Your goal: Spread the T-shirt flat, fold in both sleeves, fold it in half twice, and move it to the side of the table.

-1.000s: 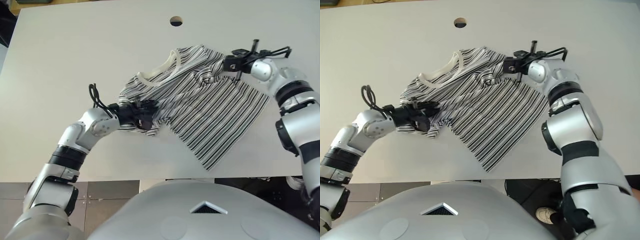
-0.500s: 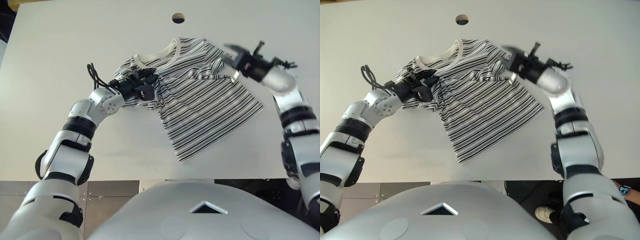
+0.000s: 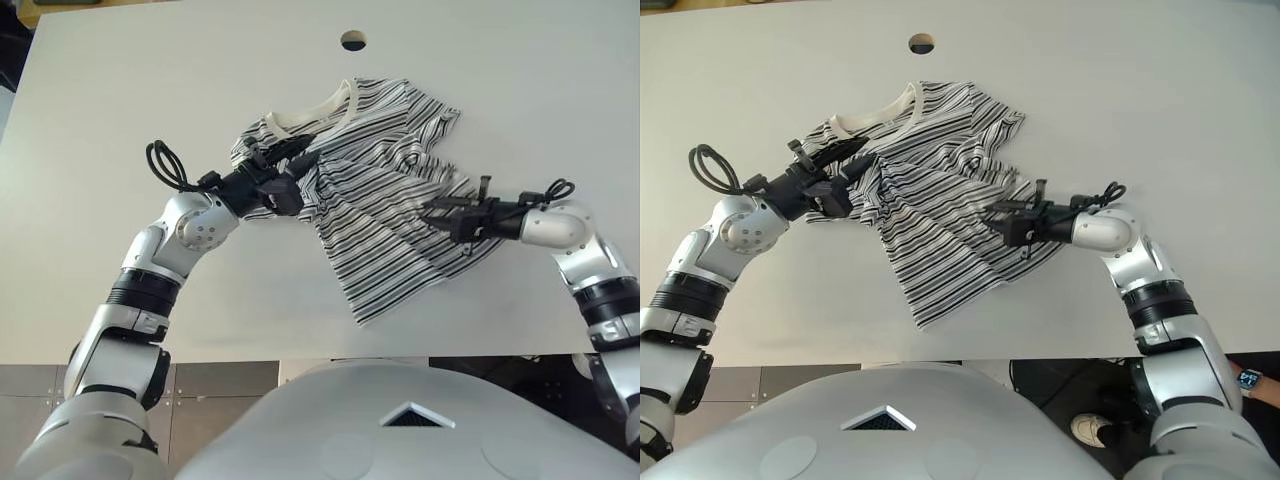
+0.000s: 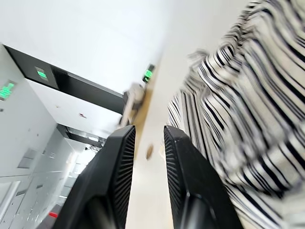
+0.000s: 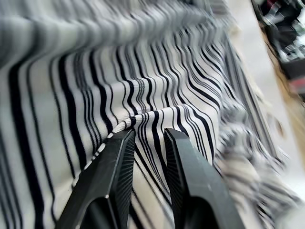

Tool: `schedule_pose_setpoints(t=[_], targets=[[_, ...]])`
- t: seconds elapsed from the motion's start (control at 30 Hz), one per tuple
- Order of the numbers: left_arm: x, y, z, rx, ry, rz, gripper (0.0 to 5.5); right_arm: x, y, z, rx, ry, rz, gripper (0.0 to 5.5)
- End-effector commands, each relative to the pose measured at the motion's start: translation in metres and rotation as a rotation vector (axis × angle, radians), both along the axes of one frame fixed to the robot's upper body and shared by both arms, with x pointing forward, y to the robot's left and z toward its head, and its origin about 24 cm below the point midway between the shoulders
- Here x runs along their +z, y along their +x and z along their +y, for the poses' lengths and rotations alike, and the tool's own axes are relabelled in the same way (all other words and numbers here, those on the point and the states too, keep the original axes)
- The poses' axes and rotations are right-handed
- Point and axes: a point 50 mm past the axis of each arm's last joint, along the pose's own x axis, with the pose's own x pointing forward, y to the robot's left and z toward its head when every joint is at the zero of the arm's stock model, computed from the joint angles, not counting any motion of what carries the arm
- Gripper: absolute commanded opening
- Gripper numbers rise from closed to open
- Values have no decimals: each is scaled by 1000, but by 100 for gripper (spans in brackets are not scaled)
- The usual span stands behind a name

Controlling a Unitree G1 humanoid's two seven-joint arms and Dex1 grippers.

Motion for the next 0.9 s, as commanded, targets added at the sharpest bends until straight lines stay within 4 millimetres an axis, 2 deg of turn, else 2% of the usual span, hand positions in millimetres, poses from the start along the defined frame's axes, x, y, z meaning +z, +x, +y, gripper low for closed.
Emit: schedule_pose_setpoints(t=[0.03, 0.2, 0.3, 0.37, 0.47, 0.53, 0.63, 0.73, 0.83, 0.9], targets=[[14, -4, 2, -6, -18, -21, 109, -16, -41, -3, 114, -97, 220, 113], [9, -5, -3, -7, -17, 6, 109, -9, -52, -1, 155, -107, 283, 113], [-6, -11, -13, -56, 30, 77, 109, -2, -56, 1, 175, -69, 301, 113], [-17, -16, -18, -90, 74, 120, 109, 7, -43, 3, 132, -28, 215, 113], [-21, -14, -15, -43, 78, 137, 109, 35, -11, 1, 21, 116, 70, 113], [-11, -6, -6, 83, -85, 158, 109, 55, 8, -4, -43, 215, -10, 113], [-2, -4, 17, 256, -333, 235, 109, 75, 25, -8, -118, 363, -85, 113], [-3, -11, 43, 390, -518, 342, 109, 75, 33, -8, -169, 430, -116, 113], [-9, -28, 57, 410, -666, 516, 109, 72, 36, -6, -191, 458, -124, 113], [-16, -39, 73, 492, -758, 645, 139, 71, 38, -4, -197, 472, -126, 119]])
